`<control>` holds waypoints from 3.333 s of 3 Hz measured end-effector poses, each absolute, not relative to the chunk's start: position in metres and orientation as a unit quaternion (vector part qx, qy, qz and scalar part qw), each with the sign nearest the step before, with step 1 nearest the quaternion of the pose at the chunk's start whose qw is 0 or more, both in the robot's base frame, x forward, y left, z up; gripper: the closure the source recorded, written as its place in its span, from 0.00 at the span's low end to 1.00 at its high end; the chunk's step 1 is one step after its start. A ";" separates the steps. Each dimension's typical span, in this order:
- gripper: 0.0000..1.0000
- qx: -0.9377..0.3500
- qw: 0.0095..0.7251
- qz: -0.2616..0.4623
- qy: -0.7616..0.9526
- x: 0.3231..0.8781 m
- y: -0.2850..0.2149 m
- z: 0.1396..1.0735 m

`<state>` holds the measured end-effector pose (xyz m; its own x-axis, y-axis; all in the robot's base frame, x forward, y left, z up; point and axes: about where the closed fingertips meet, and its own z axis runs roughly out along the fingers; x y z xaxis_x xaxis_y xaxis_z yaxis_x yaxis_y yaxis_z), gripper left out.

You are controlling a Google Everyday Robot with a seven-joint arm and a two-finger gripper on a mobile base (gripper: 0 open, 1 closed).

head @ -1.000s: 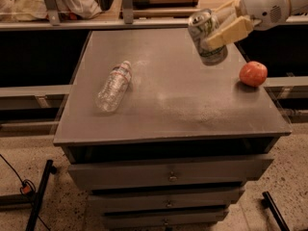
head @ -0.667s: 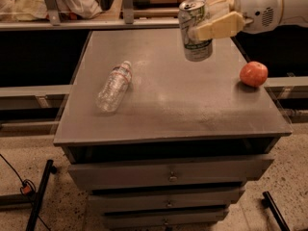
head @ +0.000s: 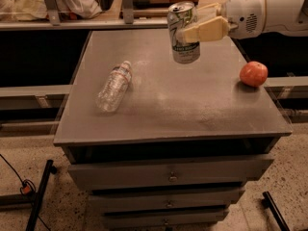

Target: Move 7up can near water bottle

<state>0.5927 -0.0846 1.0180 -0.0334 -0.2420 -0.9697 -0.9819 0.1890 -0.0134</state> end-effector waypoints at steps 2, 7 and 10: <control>1.00 -0.490 0.537 0.377 0.574 0.611 -0.064 0.986; 0.83 -0.433 0.556 0.425 0.568 0.640 -0.010 0.897; 0.12 -0.452 0.542 0.412 0.576 0.638 0.003 0.891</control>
Offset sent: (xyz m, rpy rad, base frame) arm 0.0322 0.0288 -0.0586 0.1553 -0.1875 -0.0932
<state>0.6377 0.0025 0.8908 -0.0036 -0.0741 -0.9972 -0.9678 0.2514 -0.0152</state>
